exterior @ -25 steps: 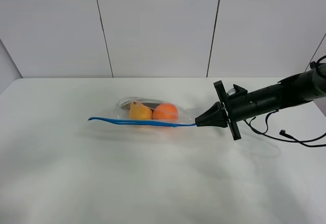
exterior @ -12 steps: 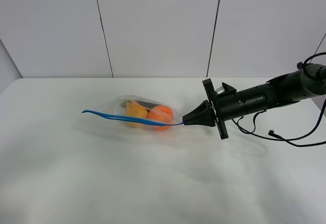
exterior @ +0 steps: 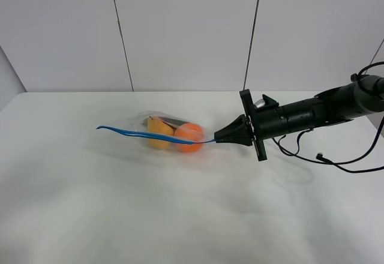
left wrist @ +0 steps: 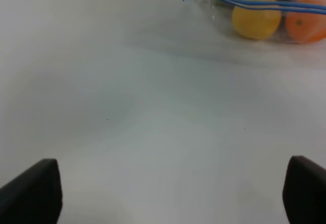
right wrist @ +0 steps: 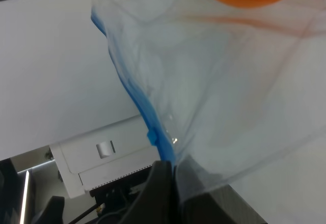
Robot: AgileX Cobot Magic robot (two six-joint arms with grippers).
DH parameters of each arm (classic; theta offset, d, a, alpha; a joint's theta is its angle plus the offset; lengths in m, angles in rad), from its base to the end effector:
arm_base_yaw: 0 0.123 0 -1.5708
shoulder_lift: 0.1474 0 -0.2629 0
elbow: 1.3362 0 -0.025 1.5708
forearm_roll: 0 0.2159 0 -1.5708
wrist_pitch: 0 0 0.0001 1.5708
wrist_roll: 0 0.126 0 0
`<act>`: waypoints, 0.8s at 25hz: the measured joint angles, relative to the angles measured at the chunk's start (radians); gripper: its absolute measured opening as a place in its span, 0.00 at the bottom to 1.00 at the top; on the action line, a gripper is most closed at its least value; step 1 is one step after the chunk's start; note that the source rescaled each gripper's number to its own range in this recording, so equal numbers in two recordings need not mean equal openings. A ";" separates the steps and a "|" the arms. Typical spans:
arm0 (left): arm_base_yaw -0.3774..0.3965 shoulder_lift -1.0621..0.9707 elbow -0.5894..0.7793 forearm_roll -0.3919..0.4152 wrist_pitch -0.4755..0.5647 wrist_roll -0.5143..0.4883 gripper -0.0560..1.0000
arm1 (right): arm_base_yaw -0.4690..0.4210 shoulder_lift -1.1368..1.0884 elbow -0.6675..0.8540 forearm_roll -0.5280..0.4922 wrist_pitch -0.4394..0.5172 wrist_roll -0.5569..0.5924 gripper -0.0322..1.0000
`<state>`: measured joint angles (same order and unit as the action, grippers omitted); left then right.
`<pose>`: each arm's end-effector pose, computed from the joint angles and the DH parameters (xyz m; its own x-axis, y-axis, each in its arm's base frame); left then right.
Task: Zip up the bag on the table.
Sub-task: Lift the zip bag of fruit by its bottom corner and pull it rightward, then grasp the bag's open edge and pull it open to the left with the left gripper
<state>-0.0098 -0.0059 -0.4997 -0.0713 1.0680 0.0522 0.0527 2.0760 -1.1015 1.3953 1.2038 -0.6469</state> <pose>0.0166 -0.0080 0.2439 -0.4553 0.0222 -0.8901 0.0734 0.9972 -0.0127 0.3214 0.1330 0.1323 -0.9772 0.1254 0.1712 0.2058 0.3636 0.9085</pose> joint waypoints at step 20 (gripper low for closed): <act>0.000 0.774 -0.402 0.000 -0.157 0.445 1.00 | 0.000 0.000 0.000 0.007 0.000 -0.007 0.03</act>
<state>-0.0098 0.7677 -0.9015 -0.0713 0.9114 0.4967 0.0527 2.0760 -1.1015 1.4028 1.2038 -0.6544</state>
